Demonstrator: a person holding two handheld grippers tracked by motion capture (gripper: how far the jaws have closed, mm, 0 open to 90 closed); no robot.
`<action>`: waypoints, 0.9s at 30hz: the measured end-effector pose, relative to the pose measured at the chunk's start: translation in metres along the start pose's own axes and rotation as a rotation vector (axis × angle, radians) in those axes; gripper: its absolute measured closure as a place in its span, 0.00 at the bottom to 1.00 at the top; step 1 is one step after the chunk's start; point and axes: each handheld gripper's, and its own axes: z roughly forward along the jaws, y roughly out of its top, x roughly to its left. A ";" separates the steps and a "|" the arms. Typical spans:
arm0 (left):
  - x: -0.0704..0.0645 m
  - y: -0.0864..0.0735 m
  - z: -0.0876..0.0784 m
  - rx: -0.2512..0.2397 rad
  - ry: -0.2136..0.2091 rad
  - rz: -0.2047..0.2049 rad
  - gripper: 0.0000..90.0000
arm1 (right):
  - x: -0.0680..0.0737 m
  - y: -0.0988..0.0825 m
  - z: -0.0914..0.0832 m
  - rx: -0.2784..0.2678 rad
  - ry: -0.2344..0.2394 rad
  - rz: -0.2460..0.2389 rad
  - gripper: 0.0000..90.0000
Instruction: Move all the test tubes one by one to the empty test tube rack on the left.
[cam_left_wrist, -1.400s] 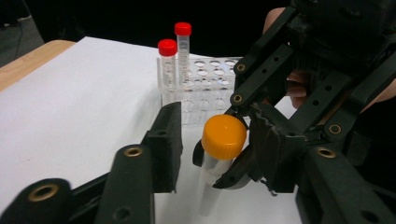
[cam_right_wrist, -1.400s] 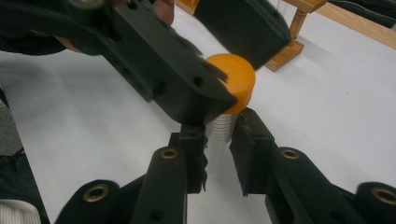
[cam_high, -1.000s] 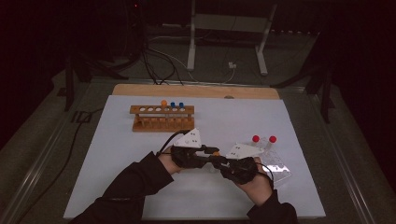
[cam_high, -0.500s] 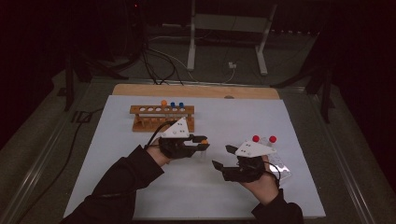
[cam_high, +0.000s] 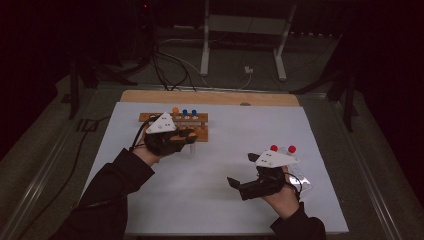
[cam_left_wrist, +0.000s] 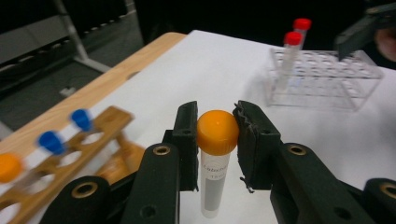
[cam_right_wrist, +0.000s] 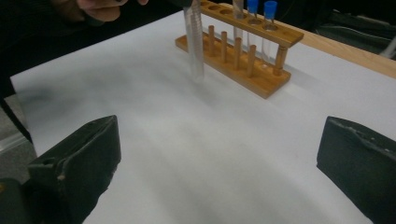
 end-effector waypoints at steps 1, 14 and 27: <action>0.003 0.000 -0.002 -0.003 0.013 0.000 0.80 | 0.000 0.000 0.000 -0.001 0.002 0.000 0.00; 0.047 0.007 -0.024 -0.030 0.184 -0.044 0.80 | 0.001 0.000 -0.001 -0.004 0.031 -0.006 0.00; 0.082 0.012 -0.015 -0.044 0.343 -0.090 0.80 | -0.001 0.000 -0.004 -0.020 0.031 -0.007 0.00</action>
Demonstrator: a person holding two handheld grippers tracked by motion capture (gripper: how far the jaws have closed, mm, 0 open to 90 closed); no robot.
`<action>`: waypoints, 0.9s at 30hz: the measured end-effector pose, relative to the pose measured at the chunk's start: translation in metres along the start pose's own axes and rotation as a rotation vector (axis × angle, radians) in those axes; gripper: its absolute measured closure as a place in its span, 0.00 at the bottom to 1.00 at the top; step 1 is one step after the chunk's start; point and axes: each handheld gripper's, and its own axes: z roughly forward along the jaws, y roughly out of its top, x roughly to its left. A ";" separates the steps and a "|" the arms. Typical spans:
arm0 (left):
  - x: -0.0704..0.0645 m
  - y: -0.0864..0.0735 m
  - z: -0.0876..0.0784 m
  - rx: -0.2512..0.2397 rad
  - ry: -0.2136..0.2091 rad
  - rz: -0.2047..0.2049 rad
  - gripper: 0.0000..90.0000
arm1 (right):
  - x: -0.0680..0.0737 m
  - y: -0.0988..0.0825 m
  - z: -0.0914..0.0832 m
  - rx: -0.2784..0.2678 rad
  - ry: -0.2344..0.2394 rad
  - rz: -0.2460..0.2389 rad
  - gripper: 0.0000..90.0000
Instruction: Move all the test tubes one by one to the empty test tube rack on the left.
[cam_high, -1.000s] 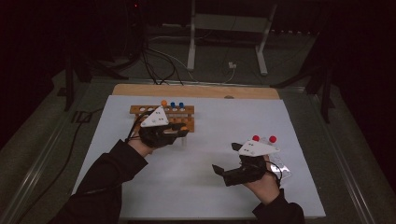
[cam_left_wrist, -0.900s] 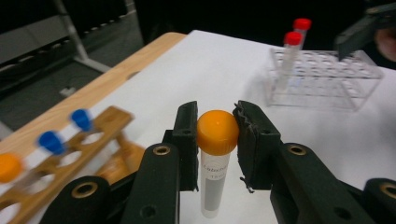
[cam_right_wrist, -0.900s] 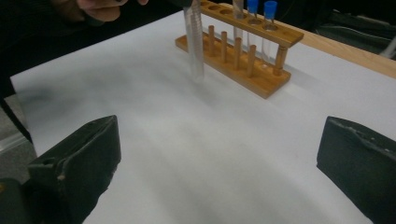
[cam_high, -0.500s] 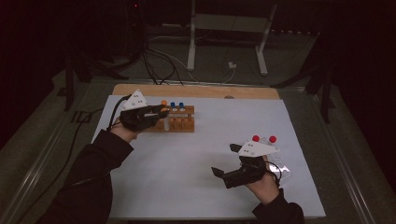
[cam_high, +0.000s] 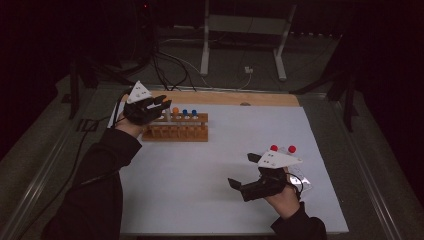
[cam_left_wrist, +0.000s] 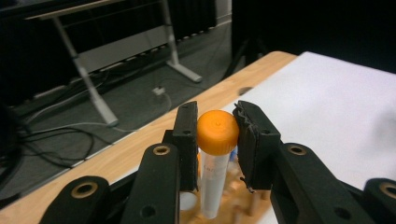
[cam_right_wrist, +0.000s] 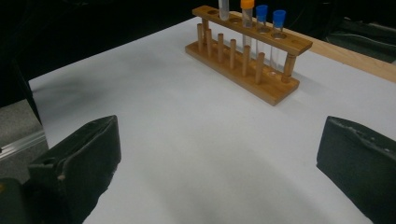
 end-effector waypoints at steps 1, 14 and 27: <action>0.001 0.000 0.002 -0.005 0.018 0.003 0.80 | 0.000 0.000 0.000 0.001 -0.001 0.002 0.00; 0.014 -0.017 0.027 0.028 0.058 -0.054 0.80 | -0.004 -0.001 -0.003 -0.007 -0.004 0.010 0.00; 0.009 -0.046 0.047 0.106 0.044 -0.070 0.80 | -0.006 -0.002 -0.005 -0.015 0.000 0.021 0.00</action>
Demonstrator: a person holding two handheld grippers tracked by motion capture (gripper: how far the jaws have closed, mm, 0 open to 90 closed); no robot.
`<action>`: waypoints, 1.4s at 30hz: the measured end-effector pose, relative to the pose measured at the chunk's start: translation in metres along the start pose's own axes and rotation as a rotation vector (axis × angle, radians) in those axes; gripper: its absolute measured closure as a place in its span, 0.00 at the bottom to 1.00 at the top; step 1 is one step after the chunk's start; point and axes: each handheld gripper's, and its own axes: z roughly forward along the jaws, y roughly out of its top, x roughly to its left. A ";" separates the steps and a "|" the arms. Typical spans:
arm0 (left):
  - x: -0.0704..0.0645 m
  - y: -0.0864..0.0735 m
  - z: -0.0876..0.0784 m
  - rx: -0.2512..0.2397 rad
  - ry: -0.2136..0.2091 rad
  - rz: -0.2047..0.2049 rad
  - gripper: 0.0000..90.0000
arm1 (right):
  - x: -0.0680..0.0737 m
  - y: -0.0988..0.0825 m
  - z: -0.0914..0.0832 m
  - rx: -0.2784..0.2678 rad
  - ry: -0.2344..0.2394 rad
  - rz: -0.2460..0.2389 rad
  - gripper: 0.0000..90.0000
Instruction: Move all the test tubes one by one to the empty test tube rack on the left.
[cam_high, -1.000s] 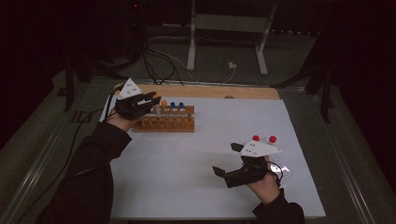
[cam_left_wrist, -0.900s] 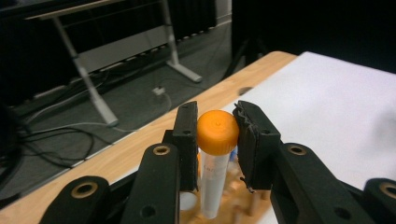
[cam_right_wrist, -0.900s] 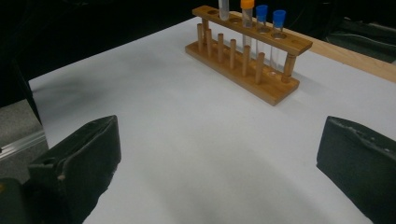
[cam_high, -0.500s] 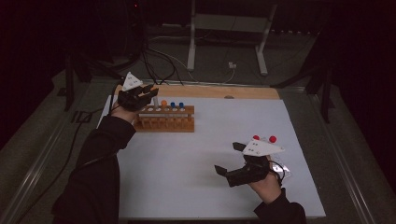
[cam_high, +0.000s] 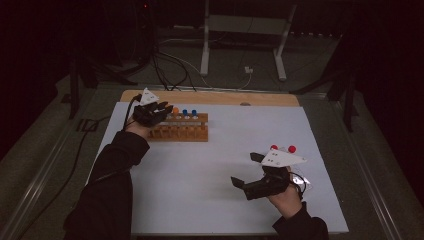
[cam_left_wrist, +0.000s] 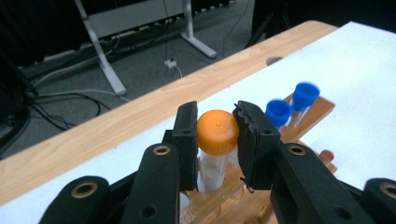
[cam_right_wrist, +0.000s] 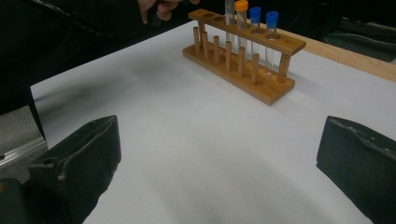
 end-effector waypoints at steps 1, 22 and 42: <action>0.001 -0.001 0.001 0.005 -0.001 -0.003 0.80 | 0.000 0.000 0.000 0.000 0.001 0.001 0.00; 0.001 0.000 -0.001 0.036 -0.014 -0.039 0.69 | -0.002 0.001 -0.002 -0.005 0.000 0.005 0.00; -0.046 0.004 -0.062 -0.079 -0.281 -0.014 0.01 | -0.042 0.005 -0.060 -0.062 -0.197 0.025 0.00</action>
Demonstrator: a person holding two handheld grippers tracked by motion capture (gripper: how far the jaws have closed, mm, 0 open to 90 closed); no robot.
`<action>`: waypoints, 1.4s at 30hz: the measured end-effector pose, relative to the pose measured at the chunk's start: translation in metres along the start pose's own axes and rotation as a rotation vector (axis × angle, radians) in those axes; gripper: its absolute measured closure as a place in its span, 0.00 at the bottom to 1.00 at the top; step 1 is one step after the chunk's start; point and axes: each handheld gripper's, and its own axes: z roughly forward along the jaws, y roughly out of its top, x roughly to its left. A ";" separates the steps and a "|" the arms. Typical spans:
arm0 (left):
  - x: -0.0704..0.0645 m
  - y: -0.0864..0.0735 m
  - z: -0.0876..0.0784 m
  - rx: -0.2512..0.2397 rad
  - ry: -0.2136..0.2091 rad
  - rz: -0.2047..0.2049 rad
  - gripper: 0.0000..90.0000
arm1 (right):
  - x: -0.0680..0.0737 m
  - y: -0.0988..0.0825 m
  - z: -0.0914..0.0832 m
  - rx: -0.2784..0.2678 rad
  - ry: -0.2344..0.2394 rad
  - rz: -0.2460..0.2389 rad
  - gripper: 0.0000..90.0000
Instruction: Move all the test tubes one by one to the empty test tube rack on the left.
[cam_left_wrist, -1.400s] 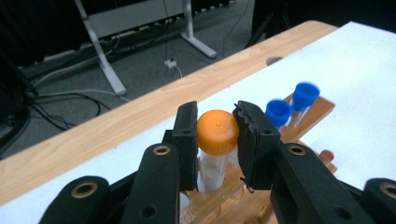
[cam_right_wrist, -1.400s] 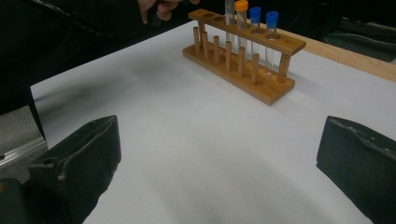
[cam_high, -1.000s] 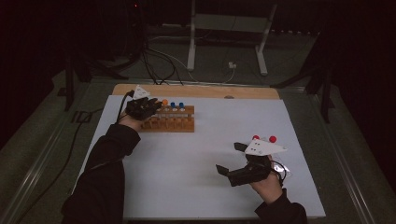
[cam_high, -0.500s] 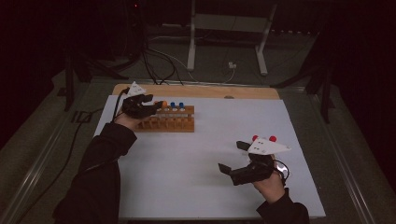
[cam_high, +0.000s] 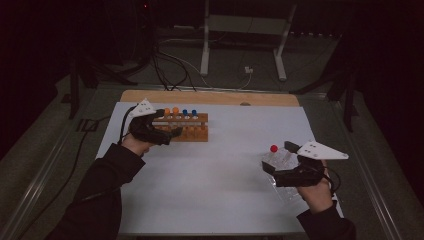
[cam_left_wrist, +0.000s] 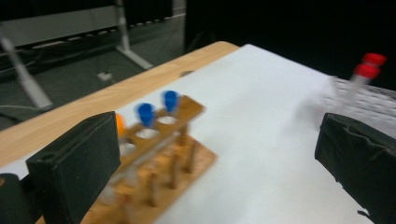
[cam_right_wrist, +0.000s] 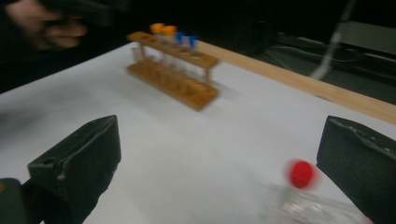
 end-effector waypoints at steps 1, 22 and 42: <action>-0.004 -0.002 -0.002 -0.008 -0.017 0.013 0.01 | -0.005 -0.001 -0.003 0.002 -0.016 0.004 0.00; -0.057 -0.042 -0.013 0.010 -0.152 0.071 0.01 | -0.068 -0.059 -0.002 0.168 -0.238 0.163 0.26; -0.061 -0.057 -0.009 0.031 -0.155 0.076 0.01 | -0.067 -0.062 0.031 0.300 -0.310 0.146 0.81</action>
